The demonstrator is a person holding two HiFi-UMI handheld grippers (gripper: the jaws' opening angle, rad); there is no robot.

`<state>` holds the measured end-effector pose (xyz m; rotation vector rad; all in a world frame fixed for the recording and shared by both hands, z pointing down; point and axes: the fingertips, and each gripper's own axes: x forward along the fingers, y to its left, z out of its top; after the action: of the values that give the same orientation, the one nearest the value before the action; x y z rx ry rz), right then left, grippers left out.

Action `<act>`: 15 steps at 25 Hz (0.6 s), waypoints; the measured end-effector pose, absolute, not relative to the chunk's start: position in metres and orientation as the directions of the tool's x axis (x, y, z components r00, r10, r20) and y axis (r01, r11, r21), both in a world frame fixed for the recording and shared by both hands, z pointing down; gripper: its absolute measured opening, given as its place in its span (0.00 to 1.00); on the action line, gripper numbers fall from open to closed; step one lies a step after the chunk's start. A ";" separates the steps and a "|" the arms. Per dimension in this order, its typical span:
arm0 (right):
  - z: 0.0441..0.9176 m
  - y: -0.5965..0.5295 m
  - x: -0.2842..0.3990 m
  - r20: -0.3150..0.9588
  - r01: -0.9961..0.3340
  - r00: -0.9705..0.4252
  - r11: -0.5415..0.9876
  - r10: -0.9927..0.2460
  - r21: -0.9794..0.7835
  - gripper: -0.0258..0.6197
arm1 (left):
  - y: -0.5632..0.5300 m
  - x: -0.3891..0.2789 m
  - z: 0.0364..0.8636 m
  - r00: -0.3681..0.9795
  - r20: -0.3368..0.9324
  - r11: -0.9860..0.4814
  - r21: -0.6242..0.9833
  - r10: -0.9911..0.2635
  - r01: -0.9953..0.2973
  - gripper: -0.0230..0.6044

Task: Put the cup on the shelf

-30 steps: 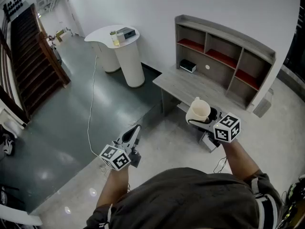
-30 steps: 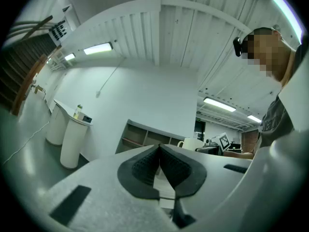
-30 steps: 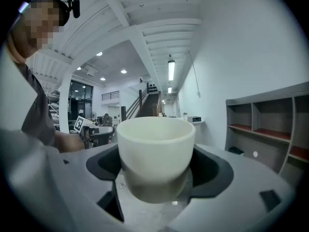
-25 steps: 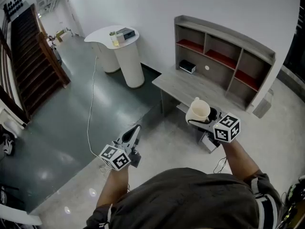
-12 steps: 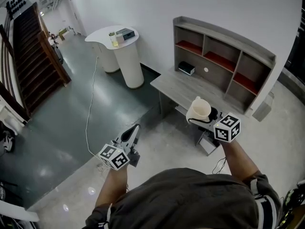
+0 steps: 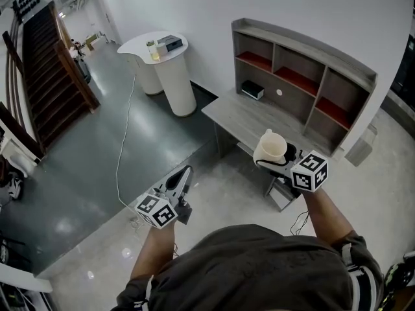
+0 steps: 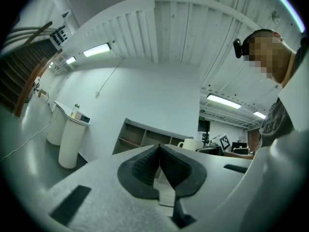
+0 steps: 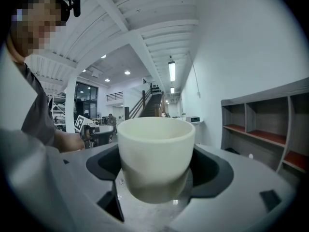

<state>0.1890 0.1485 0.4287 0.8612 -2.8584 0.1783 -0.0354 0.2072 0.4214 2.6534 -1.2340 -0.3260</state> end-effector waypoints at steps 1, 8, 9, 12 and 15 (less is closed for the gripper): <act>0.428 0.146 0.190 0.176 -0.555 -0.825 0.829 -0.537 -0.072 0.68 | 0.206 -0.034 0.422 0.627 -0.114 -0.631 0.267 -0.771 -0.728 0.04; 0.432 0.125 0.179 0.181 -0.544 -0.831 0.836 -0.526 -0.069 0.68 | 0.182 -0.047 0.430 0.616 -0.117 -0.620 0.284 -0.779 -0.731 0.04; 0.433 0.120 0.175 0.184 -0.545 -0.830 0.836 -0.526 -0.069 0.68 | 0.177 -0.049 0.432 0.620 -0.117 -0.624 0.286 -0.776 -0.727 0.04; 0.436 0.102 0.161 0.196 -0.553 -0.824 0.831 -0.532 -0.068 0.68 | 0.156 -0.060 0.437 0.634 -0.117 -0.636 0.292 -0.765 -0.714 0.04; 0.441 0.074 0.145 0.204 -0.570 -0.811 0.819 -0.549 -0.065 0.68 | 0.125 -0.079 0.441 0.649 -0.129 -0.653 0.301 -0.750 -0.694 0.04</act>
<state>0.1446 0.0737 0.4408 0.8770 -2.8261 0.1841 -0.0792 0.1245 0.4415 2.6435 -1.1754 -0.3572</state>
